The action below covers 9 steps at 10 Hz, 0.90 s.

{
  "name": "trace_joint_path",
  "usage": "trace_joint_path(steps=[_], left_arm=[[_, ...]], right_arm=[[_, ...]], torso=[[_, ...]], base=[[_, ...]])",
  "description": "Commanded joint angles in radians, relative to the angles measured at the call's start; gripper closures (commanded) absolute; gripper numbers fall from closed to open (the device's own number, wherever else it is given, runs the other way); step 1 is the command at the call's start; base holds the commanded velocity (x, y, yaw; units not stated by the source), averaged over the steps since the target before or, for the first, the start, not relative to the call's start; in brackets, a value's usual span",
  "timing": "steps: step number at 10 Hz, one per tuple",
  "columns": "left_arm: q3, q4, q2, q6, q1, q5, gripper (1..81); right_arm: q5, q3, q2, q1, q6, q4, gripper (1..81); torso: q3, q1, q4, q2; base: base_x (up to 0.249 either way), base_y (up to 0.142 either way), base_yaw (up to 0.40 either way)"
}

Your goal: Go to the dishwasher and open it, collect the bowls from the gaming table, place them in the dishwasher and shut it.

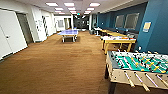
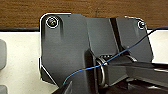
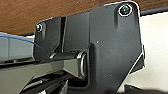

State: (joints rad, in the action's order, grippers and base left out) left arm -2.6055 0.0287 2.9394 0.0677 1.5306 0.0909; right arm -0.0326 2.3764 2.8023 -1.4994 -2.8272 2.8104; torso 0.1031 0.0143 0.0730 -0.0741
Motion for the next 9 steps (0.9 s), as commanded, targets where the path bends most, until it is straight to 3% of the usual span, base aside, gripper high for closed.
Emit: trace_joint_path(steps=[1, 9], left_arm=[[0.004, -0.001, -0.009, 0.000, -0.040, -0.051, 1.0], [0.004, -0.003, -0.008, 0.000, -0.040, -0.051, 1.0]], right_arm=[[0.076, -0.011, -0.008, 0.043, -0.053, 0.069, 1.0], [0.076, 0.055, 0.024, 0.044, -0.053, 0.069, 1.0]], torso=[[0.000, 0.000, 0.000, 0.000], [0.000, -0.001, 0.000, 0.000]], base=[[0.152, 0.000, 0.000], [0.169, 0.000, 0.000]])
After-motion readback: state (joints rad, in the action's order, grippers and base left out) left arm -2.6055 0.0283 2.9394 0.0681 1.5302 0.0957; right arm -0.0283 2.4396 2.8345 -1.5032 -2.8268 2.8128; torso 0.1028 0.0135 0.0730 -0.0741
